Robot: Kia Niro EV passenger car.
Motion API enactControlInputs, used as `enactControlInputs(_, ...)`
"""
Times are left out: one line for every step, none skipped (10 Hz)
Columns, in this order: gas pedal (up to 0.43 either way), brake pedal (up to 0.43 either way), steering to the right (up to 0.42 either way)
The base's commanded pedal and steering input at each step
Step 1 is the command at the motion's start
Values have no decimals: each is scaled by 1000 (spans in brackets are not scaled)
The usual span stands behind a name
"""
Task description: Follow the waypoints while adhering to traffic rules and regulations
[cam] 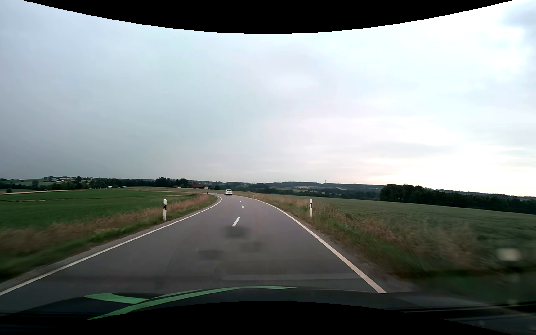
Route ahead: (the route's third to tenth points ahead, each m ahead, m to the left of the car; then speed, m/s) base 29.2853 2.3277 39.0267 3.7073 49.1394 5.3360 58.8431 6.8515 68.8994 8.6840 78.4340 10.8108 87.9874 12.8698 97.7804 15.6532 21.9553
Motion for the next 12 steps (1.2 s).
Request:
enactControlInputs(47,0,-17)
enactControlInputs(47,0,-18)
enactControlInputs(59,0,-19)
enactControlInputs(59,0,-19)
enactControlInputs(67,0,-19)
enactControlInputs(67,0,-21)
enactControlInputs(67,0,-22)
enactControlInputs(67,0,-22)
enactControlInputs(67,0,-22)
enactControlInputs(67,0,-22)
enactControlInputs(67,0,-22)
enactControlInputs(67,0,-22)
